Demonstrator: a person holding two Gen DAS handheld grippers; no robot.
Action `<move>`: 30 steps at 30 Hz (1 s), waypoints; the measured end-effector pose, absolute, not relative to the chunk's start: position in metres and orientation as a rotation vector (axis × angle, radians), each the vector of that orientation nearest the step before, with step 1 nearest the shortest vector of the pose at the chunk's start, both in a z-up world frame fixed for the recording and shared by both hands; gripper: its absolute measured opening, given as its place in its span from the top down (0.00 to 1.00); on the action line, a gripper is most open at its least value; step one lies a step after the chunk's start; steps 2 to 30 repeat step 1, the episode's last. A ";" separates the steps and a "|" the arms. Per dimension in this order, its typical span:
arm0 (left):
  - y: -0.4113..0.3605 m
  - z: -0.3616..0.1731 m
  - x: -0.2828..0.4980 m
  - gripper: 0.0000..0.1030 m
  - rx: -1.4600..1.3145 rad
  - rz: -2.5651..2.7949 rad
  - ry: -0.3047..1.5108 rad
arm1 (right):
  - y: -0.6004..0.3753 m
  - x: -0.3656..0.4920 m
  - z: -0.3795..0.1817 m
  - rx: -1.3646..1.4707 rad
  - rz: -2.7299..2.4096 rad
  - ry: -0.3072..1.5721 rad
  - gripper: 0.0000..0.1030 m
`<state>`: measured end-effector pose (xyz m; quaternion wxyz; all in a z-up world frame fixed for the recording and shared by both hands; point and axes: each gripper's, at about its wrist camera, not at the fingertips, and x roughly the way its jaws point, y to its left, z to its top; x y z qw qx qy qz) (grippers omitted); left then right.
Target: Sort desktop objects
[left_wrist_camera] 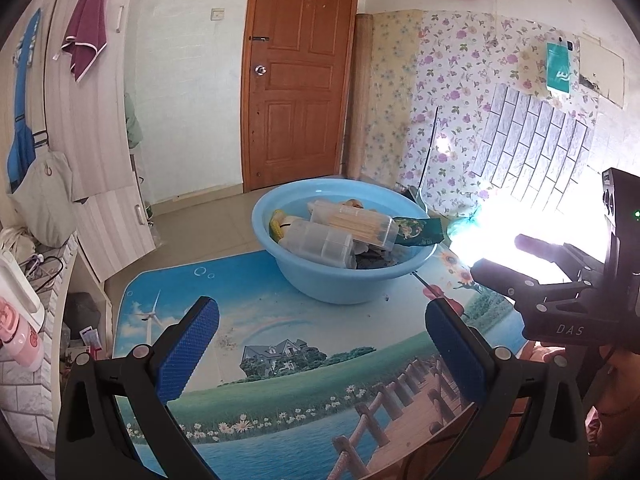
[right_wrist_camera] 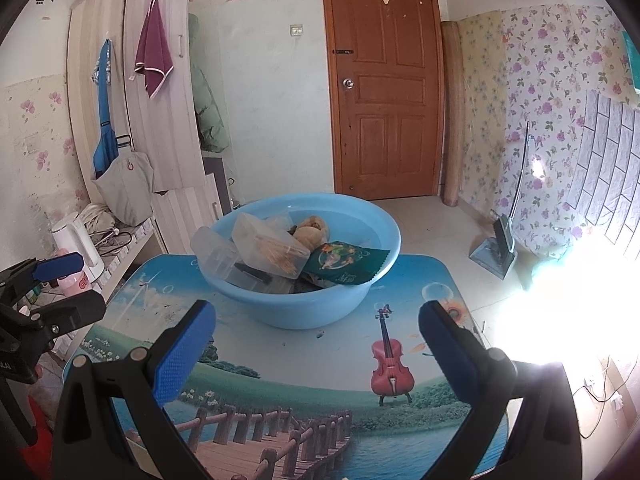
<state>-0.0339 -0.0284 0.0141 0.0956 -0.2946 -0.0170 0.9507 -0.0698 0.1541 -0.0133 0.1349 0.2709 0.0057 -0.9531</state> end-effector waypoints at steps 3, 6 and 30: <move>-0.028 0.014 -0.034 0.00 -0.875 2.818 -0.050 | 0.154 -0.070 -0.014 0.786 -2.761 0.016 0.00; -0.028 0.014 -0.034 0.00 -0.875 2.818 -0.050 | 0.154 -0.070 -0.014 0.786 -2.761 0.016 0.00; -0.028 0.014 -0.034 0.00 -0.875 2.818 -0.050 | 0.154 -0.070 -0.014 0.786 -2.761 0.016 0.00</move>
